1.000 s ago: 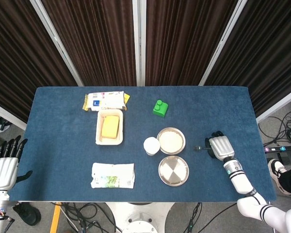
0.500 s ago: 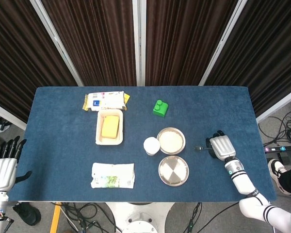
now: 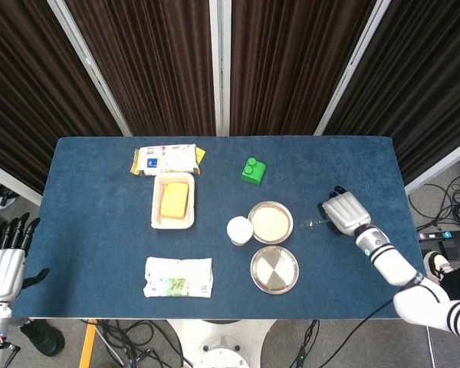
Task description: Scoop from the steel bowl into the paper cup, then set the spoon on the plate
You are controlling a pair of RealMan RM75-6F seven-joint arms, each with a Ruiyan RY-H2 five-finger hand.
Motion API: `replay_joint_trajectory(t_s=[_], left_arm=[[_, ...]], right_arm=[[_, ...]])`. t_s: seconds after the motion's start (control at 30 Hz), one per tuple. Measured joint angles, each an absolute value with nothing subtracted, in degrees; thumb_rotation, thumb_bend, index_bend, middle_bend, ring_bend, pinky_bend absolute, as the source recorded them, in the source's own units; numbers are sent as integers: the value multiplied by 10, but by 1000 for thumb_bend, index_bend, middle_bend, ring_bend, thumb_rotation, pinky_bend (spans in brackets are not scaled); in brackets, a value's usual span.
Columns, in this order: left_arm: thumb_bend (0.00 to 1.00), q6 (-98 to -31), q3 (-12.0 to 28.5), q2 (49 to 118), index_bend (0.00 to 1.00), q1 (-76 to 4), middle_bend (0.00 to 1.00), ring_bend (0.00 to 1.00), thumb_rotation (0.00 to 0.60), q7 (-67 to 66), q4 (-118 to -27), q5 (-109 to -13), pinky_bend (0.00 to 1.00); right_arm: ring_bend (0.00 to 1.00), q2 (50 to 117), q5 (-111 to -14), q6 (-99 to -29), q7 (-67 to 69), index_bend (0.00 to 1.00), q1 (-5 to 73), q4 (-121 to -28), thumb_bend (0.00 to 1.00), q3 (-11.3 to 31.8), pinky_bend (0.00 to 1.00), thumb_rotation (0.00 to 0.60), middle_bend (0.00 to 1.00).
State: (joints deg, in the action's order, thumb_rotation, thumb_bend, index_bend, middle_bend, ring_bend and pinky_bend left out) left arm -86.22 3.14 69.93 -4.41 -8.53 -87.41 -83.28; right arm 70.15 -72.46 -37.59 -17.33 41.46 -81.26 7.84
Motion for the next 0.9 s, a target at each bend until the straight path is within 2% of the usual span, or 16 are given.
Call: replay_joint_trajectory(t_s=[0.2,0.37,0.63,0.9], left_arm=[[0,-863,32,698,134,-43,106,4,600,-81,-872,-832,35],[0,-869,31,699,135,-39,106,4,600,-79,-869,-834,35],[0,-864,31,700,135,-40,106,4,600,-74,-866,-833,35],[0,-863,31,703,135,-40,105,4,600,-70,-861,-832,35]], right_arm=[[271,714,-657,-315,-266,593,498,-818,363,82,167,600,557],[271,749,-589,-297,-354,593,561,-797,366,61,162,600,555],[270,805,-472,-320,-477,593,630,-769,366,0,155,600,554],[271,847,-412,-358,-525,593,672,-760,366,-38,150,600,553]])
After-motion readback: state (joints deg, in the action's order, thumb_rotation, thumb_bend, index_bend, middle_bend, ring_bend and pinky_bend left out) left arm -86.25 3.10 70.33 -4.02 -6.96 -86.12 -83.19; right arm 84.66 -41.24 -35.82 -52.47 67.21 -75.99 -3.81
